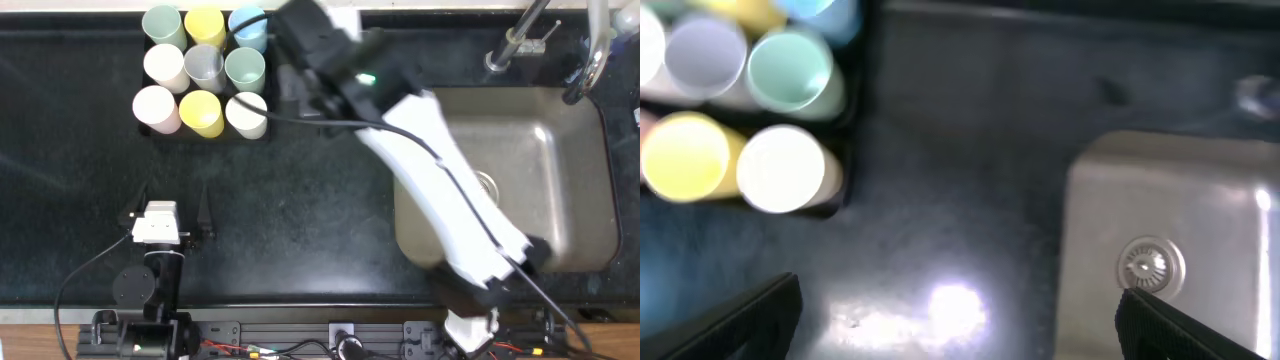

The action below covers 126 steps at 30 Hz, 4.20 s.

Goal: Store Cups

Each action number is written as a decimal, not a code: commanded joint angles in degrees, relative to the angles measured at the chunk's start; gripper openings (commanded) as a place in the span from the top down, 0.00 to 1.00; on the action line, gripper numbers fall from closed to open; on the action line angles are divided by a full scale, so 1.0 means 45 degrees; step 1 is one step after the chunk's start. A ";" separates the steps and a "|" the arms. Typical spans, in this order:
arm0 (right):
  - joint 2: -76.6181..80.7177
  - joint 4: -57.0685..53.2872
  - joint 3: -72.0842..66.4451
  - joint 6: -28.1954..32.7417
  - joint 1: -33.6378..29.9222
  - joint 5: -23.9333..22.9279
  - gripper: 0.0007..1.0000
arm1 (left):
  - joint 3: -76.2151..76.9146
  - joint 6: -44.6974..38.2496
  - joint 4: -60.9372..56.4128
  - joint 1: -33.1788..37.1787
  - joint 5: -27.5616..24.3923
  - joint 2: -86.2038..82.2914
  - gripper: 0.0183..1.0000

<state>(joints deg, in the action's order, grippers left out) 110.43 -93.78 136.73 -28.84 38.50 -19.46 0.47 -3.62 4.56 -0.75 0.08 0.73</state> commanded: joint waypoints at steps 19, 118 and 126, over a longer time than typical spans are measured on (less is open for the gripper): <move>-1.5499 0.9874 -1.9997 -0.0840 -0.7475 -0.0296 0.00 | -0.0005 -0.0287 0.0058 -0.0073 0.0000 -0.0126 0.00; -2.4485 2.0230 -3.0323 0.0670 -0.7825 -0.0398 0.00 | -0.0005 -0.0287 0.0063 -0.0073 0.0000 -0.0126 0.00; -2.4485 2.0215 -3.0328 0.3264 -0.7815 0.0384 0.00 | -0.0005 -0.0287 0.0058 -0.0073 0.0000 -0.0126 0.00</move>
<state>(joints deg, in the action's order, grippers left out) 0.84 -3.05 1.04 -21.41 3.42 -19.55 0.47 -3.62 4.60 -0.75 0.23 0.62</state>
